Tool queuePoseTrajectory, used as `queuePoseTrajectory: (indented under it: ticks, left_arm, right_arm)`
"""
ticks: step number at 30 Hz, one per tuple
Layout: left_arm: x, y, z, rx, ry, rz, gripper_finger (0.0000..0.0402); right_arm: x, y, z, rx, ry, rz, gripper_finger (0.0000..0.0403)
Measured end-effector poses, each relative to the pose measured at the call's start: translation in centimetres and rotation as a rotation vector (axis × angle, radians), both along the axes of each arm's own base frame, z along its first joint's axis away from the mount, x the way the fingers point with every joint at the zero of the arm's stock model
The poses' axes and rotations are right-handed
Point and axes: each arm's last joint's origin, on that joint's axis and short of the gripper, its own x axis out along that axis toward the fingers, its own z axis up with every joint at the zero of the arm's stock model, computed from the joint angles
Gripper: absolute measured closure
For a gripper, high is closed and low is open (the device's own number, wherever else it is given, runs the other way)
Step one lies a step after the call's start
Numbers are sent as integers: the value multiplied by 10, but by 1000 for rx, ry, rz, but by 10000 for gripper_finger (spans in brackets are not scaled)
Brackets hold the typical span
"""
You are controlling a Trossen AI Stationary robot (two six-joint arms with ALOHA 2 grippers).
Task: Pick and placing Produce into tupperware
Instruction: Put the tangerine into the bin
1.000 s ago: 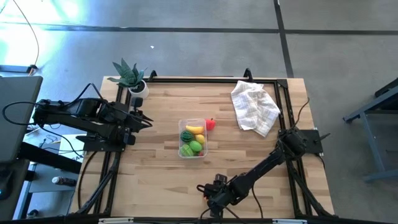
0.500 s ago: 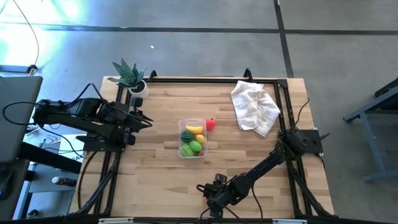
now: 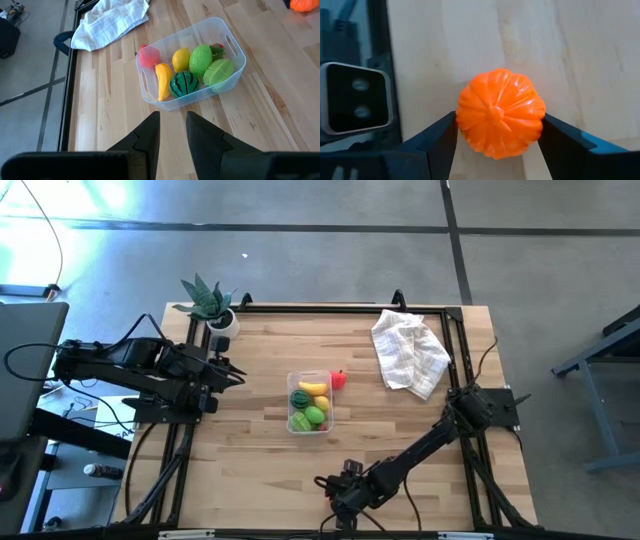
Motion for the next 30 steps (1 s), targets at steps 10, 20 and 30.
queuePoseTrajectory:
  ticks: [10,20,30]
  left_arm:
    - [0,0,0,0,0,0,316]
    - [0,0,0,0,0,0,316]
    - [0,0,0,0,0,0,316]
  right_arm:
    - [12,4,54,-87,-5,76,167]
    - [27,-29,146,-297,-63,38,167]
    - [60,-120,202,-325,-125,-131,167]
